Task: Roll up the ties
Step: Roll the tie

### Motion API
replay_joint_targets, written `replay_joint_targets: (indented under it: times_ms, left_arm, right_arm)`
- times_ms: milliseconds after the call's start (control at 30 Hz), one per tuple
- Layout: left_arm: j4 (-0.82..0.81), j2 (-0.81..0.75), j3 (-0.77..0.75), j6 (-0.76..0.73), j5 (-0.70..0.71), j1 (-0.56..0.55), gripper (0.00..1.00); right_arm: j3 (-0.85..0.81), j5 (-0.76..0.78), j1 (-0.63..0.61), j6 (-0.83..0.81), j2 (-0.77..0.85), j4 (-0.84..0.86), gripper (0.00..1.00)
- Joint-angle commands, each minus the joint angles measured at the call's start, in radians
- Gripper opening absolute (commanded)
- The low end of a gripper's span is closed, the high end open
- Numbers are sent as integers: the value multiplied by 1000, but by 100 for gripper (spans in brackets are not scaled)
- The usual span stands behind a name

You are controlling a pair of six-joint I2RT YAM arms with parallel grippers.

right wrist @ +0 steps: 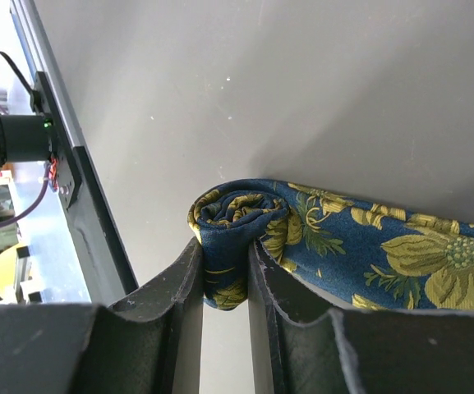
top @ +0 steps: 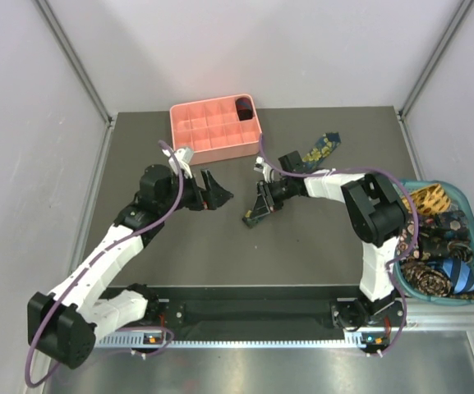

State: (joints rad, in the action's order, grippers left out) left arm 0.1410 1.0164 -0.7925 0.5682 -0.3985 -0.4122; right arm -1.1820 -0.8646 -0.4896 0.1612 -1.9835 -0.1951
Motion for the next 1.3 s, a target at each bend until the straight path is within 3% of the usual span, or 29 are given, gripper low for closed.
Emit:
replay_joint_targets:
  times_ms: [0,233,533,967,1267]
  left_arm:
    - [-79,36,9,-56,1,-2,99]
    - [-221,103,52,-128,-45,-26,99]
    - [-153,312,-22,-320,380,-269,99]
    - [-146,539,-119,-456,382,-309,99]
    - [-50,674,-224,-508,357,-332,97]
  right_arm:
    - [-16,133,9,-58,-69,-23,5]
    - [-11,151,8,-61,-69,-18,5]
    - [-56,196,25,-97,-123,-75,5]
    - [-133,228,66,-135,-187,-168,5]
    - [-153,230,75,-141,-196,-184,6]
